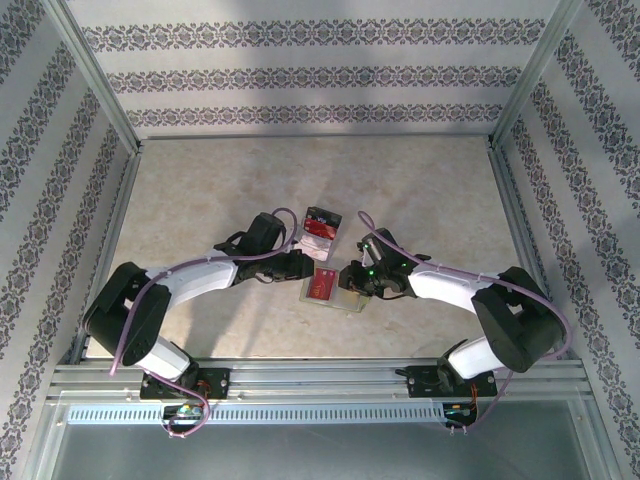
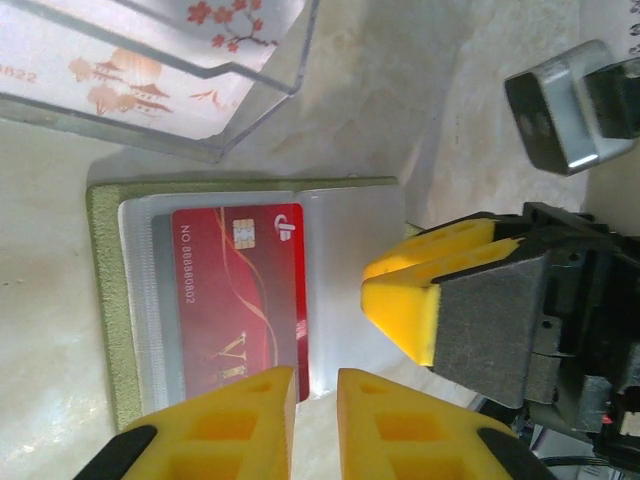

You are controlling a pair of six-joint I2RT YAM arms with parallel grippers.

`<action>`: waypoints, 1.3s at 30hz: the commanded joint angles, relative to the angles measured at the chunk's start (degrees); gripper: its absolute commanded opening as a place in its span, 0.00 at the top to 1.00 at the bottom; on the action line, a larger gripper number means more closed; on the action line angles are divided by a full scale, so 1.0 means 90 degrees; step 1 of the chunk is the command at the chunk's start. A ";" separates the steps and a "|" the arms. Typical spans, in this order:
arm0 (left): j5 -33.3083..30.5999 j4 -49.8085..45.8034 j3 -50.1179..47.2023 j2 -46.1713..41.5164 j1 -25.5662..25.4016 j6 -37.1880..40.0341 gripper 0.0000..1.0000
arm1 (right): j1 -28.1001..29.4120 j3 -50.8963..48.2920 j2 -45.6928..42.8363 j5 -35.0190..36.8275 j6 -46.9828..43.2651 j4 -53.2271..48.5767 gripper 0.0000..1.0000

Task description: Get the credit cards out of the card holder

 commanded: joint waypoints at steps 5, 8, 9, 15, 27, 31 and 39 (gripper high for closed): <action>0.0144 0.0237 0.0111 0.0387 0.0078 -0.0026 0.82 | -0.0001 -0.0138 -0.0183 0.0461 -0.0302 -0.0595 0.74; 0.0198 0.0299 0.0168 0.0497 0.0077 -0.0044 0.82 | -0.0050 -0.0173 -0.0274 0.0474 -0.0354 -0.0667 0.74; 0.0209 0.0316 0.0178 0.0525 0.0077 -0.0056 0.82 | -0.0062 -0.0163 -0.0298 0.0456 -0.0369 -0.0694 0.74; 0.0209 0.0337 0.0220 0.0627 0.0072 -0.0095 0.83 | -0.0074 -0.0039 -0.0879 0.0294 -0.0314 -0.0712 0.73; 0.0122 0.0481 0.0294 0.0930 0.0077 -0.0115 0.86 | 0.0066 -0.0489 -0.0847 -0.0355 0.0758 0.1105 0.62; 0.0047 0.0403 0.0297 0.0990 0.0072 -0.0050 0.87 | 0.0145 -0.0526 -0.0554 -0.0346 0.0887 0.1337 0.63; -0.0074 0.0231 0.0290 0.1077 0.0075 0.0081 0.87 | 0.0160 -0.0588 -0.0180 -0.0402 0.0972 0.1484 0.65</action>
